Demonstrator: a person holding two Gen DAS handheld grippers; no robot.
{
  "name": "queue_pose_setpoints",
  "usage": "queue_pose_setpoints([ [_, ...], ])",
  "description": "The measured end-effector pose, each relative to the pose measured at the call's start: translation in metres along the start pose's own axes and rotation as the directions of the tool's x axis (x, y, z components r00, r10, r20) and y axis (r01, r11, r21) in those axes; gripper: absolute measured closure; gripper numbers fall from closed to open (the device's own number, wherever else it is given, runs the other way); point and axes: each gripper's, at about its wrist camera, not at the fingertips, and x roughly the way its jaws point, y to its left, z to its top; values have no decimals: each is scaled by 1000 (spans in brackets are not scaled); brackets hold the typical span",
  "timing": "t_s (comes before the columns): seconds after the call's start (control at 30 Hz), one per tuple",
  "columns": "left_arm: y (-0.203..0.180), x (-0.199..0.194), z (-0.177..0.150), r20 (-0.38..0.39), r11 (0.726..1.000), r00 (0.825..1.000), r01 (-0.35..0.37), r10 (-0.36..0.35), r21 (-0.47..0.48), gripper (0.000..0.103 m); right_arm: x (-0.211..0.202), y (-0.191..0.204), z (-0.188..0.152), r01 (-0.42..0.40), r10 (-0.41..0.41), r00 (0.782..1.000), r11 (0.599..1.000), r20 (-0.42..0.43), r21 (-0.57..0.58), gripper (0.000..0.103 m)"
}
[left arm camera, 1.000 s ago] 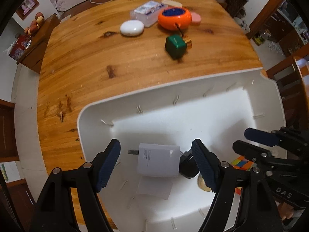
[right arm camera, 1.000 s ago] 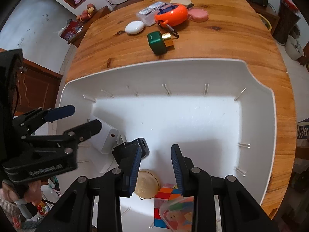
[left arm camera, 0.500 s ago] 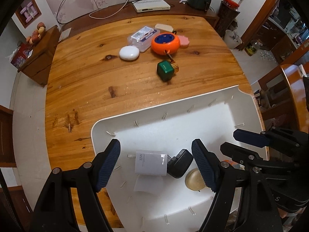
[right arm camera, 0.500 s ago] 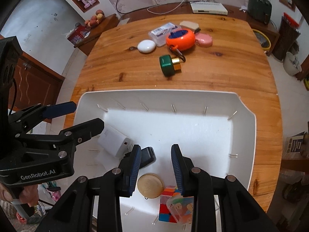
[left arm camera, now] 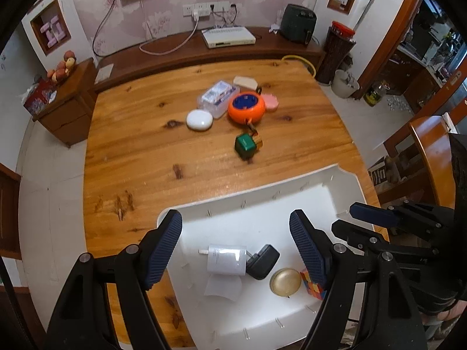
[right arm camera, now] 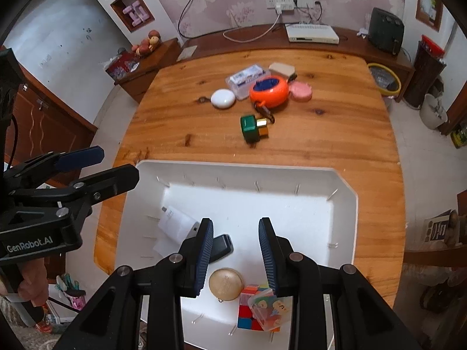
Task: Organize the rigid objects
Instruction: 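Open the left tool to drop the charger while the right tool releases the adapter beside it, then grasp the white egg-shaped case with the left tool while the right tool grasps the orange cable reel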
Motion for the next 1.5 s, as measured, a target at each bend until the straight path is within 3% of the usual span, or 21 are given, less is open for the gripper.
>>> queue_pose_setpoints([
  [0.53,16,-19,48,103,998,993,-58,59,-15,24,-27,-23,55,57,-53,994,998,94,-34,65],
  [0.7,21,-10,70,108,996,991,-84,85,-8,23,-28,-32,89,63,-59,991,997,118,-36,54],
  [0.8,23,2,87,98,995,990,-104,103,9,23,-24,-39,112,56,-52,991,998,125,-28,53],
  [1.07,37,66,126,21,983,984,-179,179,29,22,19,-61,175,33,-35,997,999,71,18,53],
  [1.2,48,110,136,-59,984,982,-176,177,24,22,56,-67,201,33,-34,999,999,15,42,52],
  [1.27,53,136,138,-102,986,980,-167,169,23,22,75,-68,211,46,-45,999,998,-16,51,46],
  [1.5,63,182,131,-162,990,977,-140,142,21,22,147,-67,228,91,-80,986,993,-149,71,44],
])
